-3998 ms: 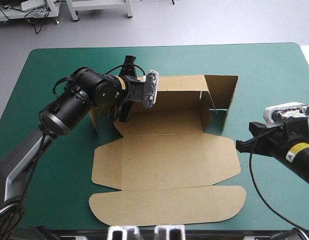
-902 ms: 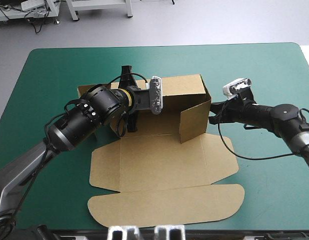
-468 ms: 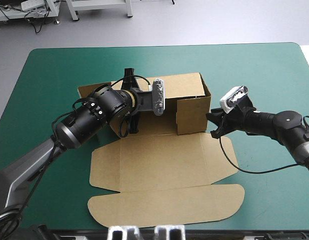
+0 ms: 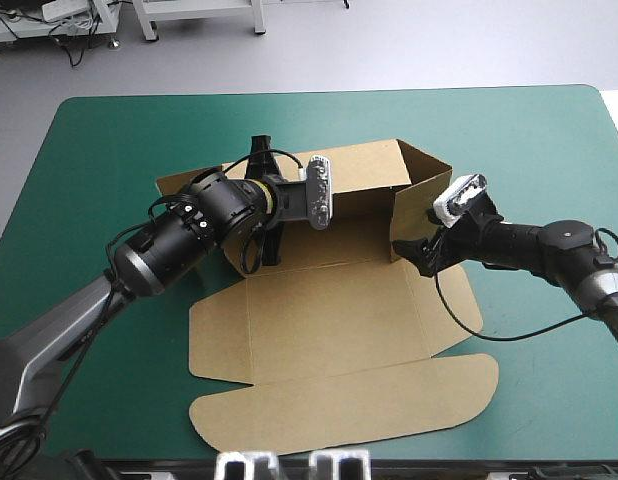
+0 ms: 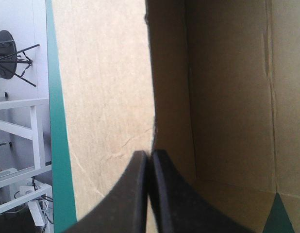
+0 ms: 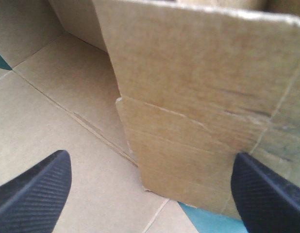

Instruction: Fold the box

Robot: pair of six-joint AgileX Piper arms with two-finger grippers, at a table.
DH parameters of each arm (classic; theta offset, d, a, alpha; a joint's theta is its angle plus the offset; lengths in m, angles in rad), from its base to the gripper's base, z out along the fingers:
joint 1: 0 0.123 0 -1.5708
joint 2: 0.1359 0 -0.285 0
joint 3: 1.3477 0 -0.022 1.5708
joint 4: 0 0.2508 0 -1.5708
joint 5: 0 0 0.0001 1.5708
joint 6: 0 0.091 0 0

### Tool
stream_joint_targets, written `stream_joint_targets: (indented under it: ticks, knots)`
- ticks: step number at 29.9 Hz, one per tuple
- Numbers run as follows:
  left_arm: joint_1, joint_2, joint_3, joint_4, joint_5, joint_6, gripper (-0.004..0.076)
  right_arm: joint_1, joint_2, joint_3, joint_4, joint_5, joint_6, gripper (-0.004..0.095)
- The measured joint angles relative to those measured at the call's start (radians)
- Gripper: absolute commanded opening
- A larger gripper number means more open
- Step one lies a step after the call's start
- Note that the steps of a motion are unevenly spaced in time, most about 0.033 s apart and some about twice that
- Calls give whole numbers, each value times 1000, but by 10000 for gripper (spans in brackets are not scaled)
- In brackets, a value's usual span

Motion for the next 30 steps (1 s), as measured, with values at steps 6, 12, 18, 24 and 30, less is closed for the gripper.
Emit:
stream_joint_targets:
  ticks: [6,12,18,24,30]
  knots:
    - [0,0,0,3,-2,0,-9,0,15,0,15,45,0,494]
    - [0,0,0,3,-1,0,-9,0,15,0,3,208,67,-5]
    - [0,0,0,3,-1,0,-9,0,15,0,-48,372,62,-5]
    - [0,0,0,3,-1,-1,-9,0,15,-2,-49,464,-56,-5]
    - [0,0,0,3,0,-1,-9,0,-16,-99,-144,414,137,-5]
